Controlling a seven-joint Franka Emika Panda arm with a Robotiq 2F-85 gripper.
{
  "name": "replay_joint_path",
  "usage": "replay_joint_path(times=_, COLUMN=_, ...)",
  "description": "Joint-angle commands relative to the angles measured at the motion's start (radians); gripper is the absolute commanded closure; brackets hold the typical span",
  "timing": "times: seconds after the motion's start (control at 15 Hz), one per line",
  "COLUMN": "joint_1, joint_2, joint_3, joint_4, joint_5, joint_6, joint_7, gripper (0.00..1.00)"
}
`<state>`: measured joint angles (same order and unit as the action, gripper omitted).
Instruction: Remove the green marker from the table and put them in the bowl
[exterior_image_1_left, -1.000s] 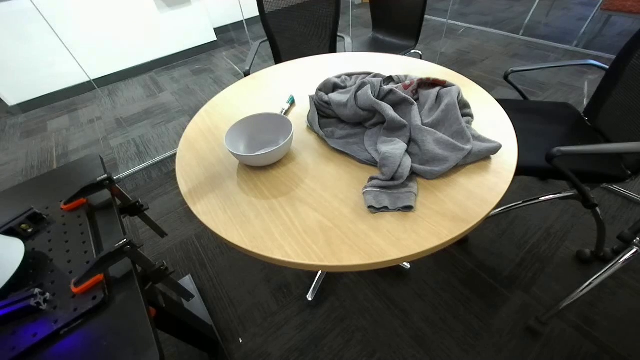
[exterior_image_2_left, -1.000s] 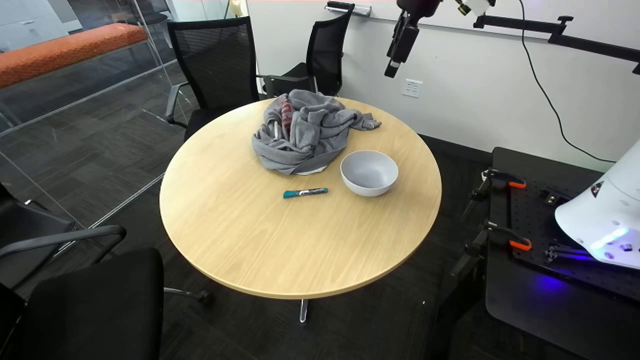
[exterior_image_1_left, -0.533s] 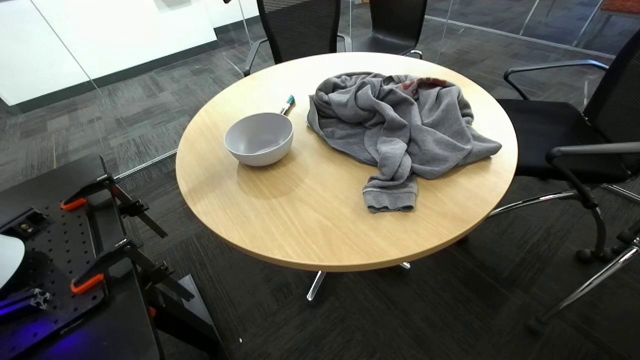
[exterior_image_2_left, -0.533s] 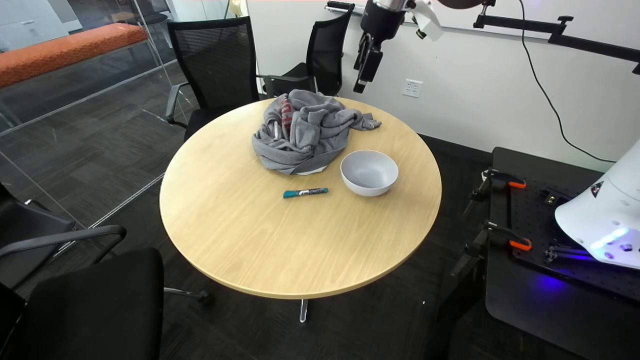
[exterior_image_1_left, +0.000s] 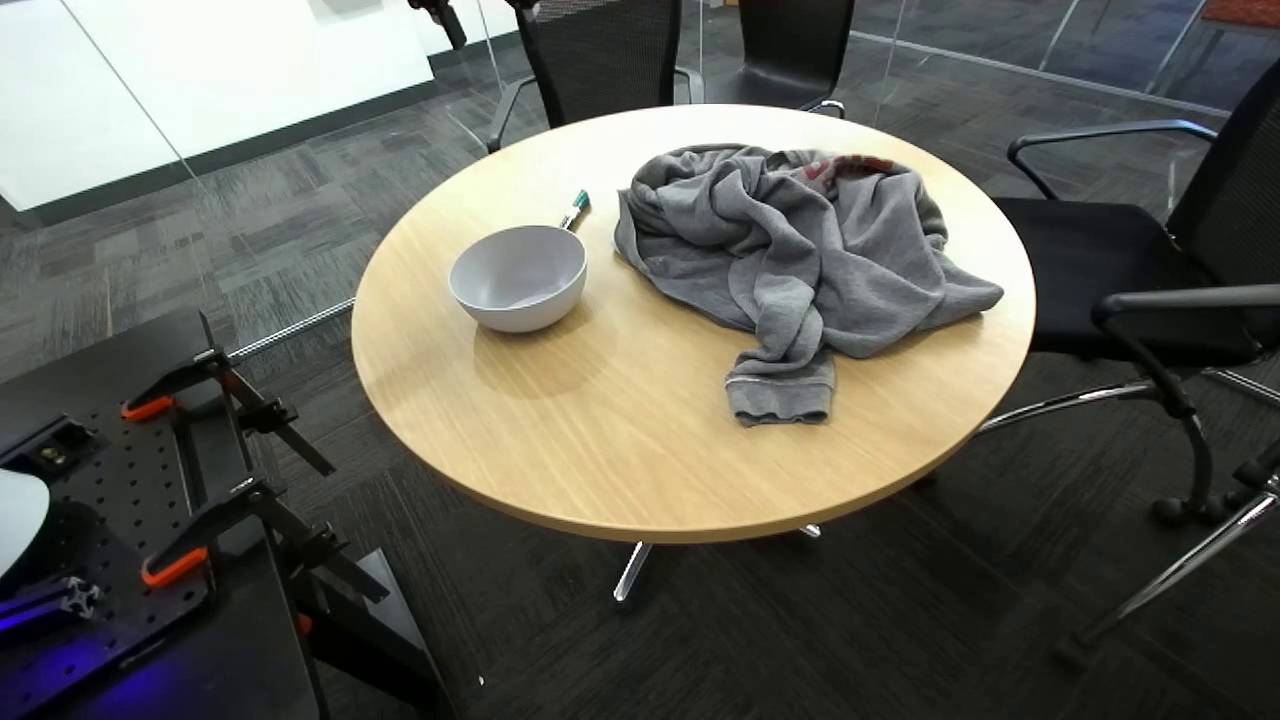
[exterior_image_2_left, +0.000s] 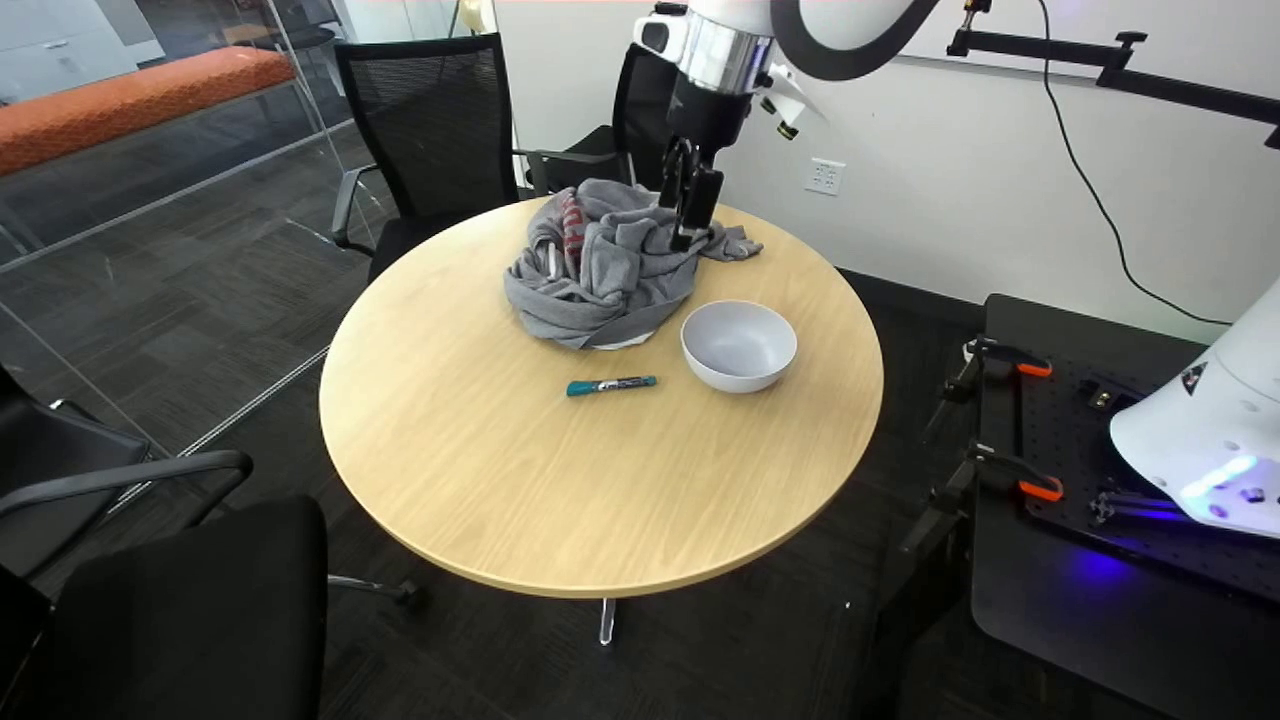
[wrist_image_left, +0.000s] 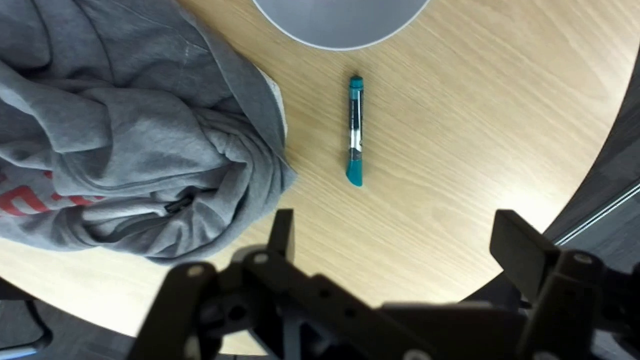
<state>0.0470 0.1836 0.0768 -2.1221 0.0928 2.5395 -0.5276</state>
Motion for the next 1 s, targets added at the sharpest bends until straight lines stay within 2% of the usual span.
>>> replay_joint_path(times=0.0, joint_1=-0.022, joint_2=0.081, joint_3=0.040, joint_4=0.079, joint_5=0.018, joint_6=-0.036, joint_7=-0.054, gripper=0.00)
replay_joint_path(times=0.07, joint_1=-0.013, joint_2=0.095, joint_3=0.036, joint_4=0.085, joint_5=-0.020, joint_6=-0.040, joint_7=-0.018, gripper=0.00)
replay_joint_path(times=0.13, joint_1=-0.019, joint_2=0.061, joint_3=0.041, joint_4=0.039, joint_5=-0.009, joint_6=-0.006, joint_7=-0.012, gripper=0.00)
replay_joint_path(times=0.67, joint_1=-0.022, joint_2=0.096, joint_3=0.047, joint_4=0.065, joint_5=-0.017, joint_6=-0.008, joint_7=-0.011, gripper=0.00)
replay_joint_path(times=0.93, joint_1=0.005, joint_2=0.170, joint_3=0.021, joint_4=0.140, joint_5=-0.132, joint_6=-0.055, joint_7=0.039, gripper=0.00)
